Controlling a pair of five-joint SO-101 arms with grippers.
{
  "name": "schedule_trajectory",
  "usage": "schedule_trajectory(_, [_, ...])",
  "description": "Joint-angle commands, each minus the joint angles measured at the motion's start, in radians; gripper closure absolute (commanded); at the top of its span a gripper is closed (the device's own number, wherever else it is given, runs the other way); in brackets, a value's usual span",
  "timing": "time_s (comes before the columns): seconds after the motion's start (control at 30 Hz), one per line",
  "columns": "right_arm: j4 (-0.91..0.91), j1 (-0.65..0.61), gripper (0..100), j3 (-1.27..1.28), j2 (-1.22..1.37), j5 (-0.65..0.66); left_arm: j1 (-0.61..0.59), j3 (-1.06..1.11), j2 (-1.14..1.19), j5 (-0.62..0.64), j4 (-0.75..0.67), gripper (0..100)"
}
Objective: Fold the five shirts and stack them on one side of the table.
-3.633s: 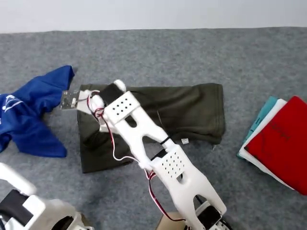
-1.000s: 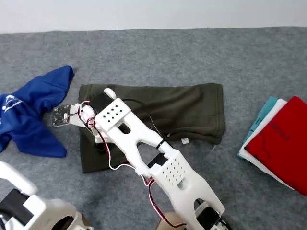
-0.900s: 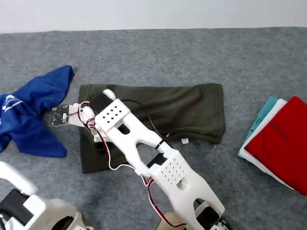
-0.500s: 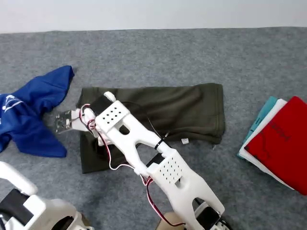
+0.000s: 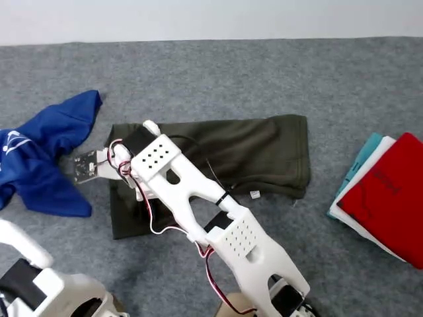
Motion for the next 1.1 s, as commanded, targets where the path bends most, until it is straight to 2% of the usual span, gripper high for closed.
schedule_trajectory(0.0, [0.039, 0.01, 79.1, -0.008, -0.079, -0.037, 0.008, -0.002, -0.005, -0.005, -0.014, 99])
schedule_trajectory(0.07, [0.053, 0.013, 79.1, -0.008, -0.081, -0.038, 0.012, -0.002, -0.014, -0.014, -0.005, 99])
schedule_trajectory(0.2, [0.054, 0.064, 79.1, -0.002, -0.16, -0.107, 0.1, -0.004, -0.051, -0.14, 0.078, 99])
schedule_trajectory(0.47, [0.054, 0.091, 79.3, 0.158, -0.274, -0.157, 0.233, -0.004, -0.078, -0.135, 0.091, 99])
schedule_trajectory(0.67, [0.054, 0.022, 79.3, 0.193, -0.28, -0.265, 0.23, -0.004, -0.075, -0.089, 0.091, 99])
schedule_trajectory(0.8, [0.045, -0.013, 79.2, 0.192, -0.234, -0.276, 0.216, -0.004, -0.075, -0.089, 0.091, 99])
schedule_trajectory(1.07, [0.012, 0.002, 79.3, 0.186, -0.125, -0.278, 0.135, -0.002, -0.075, -0.091, 0.091, 99])
